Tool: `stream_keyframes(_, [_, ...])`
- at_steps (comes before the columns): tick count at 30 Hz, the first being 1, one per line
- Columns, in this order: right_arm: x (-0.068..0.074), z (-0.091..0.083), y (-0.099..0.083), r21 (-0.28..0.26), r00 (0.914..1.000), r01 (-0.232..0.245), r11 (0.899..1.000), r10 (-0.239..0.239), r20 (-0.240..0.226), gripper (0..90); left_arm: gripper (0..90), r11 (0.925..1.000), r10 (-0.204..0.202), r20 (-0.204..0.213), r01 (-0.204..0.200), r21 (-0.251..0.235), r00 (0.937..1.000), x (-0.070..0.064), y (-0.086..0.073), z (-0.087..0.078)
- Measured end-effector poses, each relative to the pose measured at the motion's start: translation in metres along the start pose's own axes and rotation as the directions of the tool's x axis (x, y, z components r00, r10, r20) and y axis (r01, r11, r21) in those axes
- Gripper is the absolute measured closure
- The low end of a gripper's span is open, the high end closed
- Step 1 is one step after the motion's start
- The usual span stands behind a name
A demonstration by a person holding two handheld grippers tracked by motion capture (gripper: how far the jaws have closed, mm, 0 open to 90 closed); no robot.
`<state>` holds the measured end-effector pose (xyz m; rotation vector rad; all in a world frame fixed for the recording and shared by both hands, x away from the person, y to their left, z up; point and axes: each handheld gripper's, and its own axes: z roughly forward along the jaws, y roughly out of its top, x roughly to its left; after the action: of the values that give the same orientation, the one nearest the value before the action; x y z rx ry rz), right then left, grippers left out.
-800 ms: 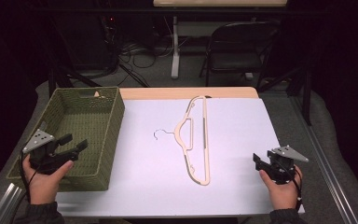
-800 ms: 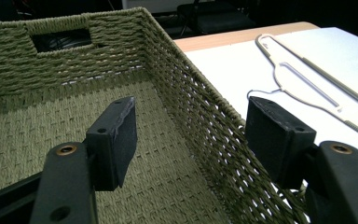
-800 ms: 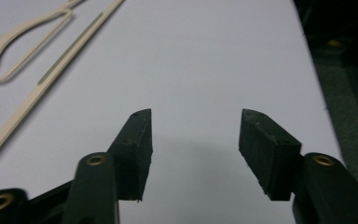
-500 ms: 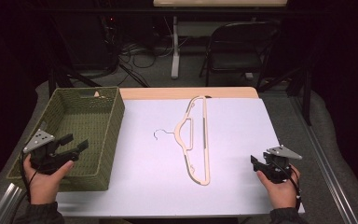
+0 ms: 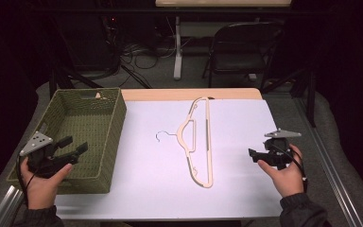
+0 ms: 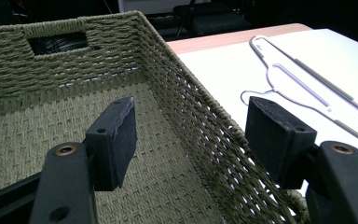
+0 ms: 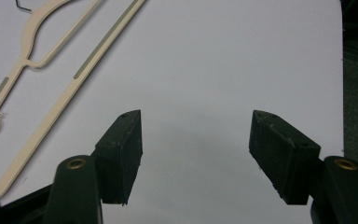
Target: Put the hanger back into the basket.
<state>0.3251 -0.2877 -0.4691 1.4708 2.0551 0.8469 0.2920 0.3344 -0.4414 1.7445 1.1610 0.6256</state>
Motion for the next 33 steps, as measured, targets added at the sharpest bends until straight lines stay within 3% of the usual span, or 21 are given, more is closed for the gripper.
stream_keyframes(9, [0.006, 0.001, 0.036, 0.089, 0.9978, 0.067, 0.994, -0.066, -0.013, 34.1, 34.2, 1.0000, 0.002, 0.000, -0.002, 0.006, 1.0000, -0.001, 0.000, 0.000])
stream_keyframes(18, [0.024, 0.013, 0.066, 0.126, 0.9909, 0.134, 0.983, -0.134, -0.015, 35.5, 34.2, 0.9999, 0.006, 0.006, -0.006, 0.012, 1.0000, -0.003, -0.001, 0.001])
stream_keyframes(29, [0.041, 0.036, 0.101, 0.229, 0.9858, 0.165, 0.959, -0.153, -0.070, 36.3, 34.2, 0.9998, 0.010, 0.009, -0.010, 0.017, 0.9999, -0.004, -0.001, 0.002])
stream_keyframes(33, [0.043, 0.045, 0.107, 0.235, 0.9877, 0.153, 0.960, -0.141, -0.068, 36.9, 34.2, 0.9998, 0.012, 0.008, -0.013, 0.018, 0.9999, -0.005, -0.001, 0.002])
